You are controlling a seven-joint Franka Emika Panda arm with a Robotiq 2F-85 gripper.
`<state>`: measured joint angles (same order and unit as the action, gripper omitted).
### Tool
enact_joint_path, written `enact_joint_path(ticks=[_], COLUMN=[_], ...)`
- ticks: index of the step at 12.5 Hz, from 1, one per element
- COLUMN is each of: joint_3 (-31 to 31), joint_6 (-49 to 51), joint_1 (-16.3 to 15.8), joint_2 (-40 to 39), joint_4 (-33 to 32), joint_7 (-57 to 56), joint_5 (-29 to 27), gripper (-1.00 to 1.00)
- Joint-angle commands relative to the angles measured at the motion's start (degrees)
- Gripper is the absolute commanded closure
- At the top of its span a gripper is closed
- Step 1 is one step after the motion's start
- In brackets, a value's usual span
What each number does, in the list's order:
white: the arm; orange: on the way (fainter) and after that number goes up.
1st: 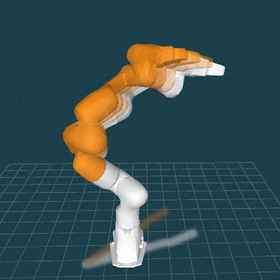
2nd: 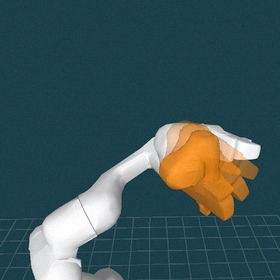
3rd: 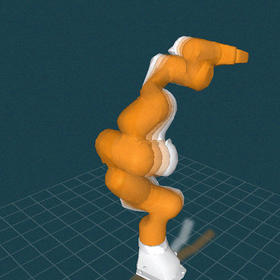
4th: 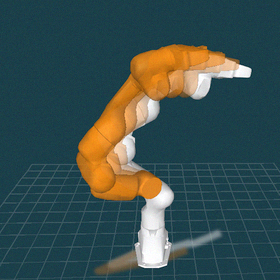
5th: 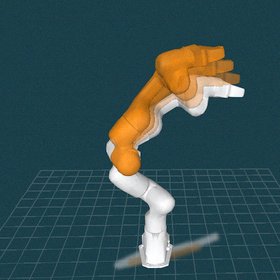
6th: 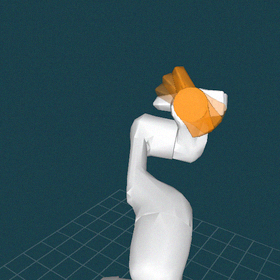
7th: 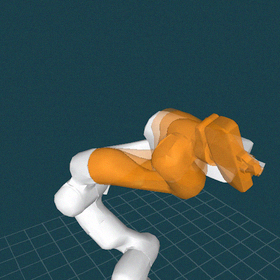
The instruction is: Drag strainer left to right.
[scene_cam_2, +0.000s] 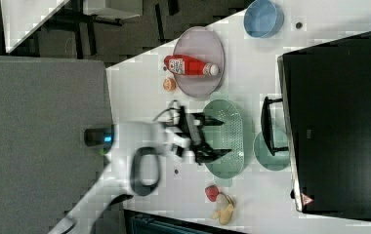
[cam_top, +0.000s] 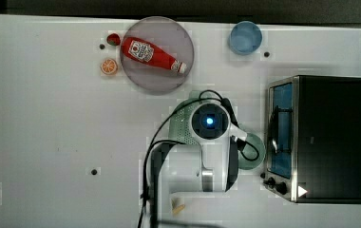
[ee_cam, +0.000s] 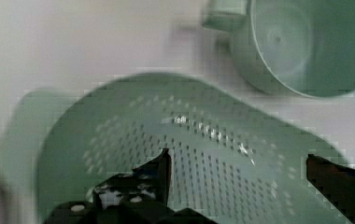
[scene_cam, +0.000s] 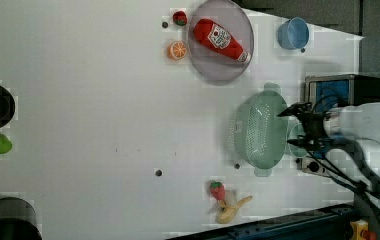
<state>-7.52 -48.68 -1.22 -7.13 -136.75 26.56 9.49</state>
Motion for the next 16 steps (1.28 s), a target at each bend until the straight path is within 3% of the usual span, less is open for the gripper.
enact_joint_path(ticks=[1, 4, 8, 11, 16], joint_3=[1.91, 2.91, 3.29, 3.47, 3.22], joint_6=[10.3, 25.86, 39.01, 46.15, 46.24], joint_1=[0.04, -0.09, -0.08, -0.11, -0.08], joint_2=[11.6, 19.03, 22.54, 23.14, 23.73], joint_4=[4.85, 11.12, 20.36, 24.97, 26.6], joint_7=[-10.44, -15.07, -29.64, -29.67, -29.67], joint_5=[-1.97, -5.97, -6.07, -6.66, -6.63], gripper=[-1.0, -1.0, -1.0, -1.0, -1.0])
